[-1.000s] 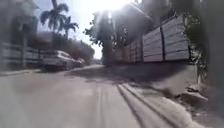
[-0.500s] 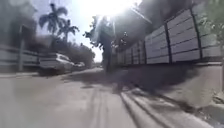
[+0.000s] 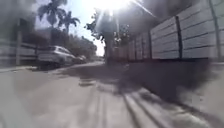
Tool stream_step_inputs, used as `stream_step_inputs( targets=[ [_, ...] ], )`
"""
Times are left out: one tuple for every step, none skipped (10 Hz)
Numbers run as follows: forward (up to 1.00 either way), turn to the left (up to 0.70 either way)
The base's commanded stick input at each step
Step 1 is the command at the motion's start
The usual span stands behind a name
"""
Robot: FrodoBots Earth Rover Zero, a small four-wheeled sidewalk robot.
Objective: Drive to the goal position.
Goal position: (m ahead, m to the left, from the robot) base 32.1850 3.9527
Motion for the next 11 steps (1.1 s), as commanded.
stream_step_inputs(
  targets=[
    [1.0, 0.07],
    [1.0, 0.0],
    [1.0, -0.02],
    [1.0, -0.02],
    [1.0, -0.02],
    [1.0, -0.02],
    [1.0, -0.02],
    [1.0, -0.02],
    [1.0, -0.02],
    [1.0, -0.03],
    [1.0, -0.02]
  ],
)
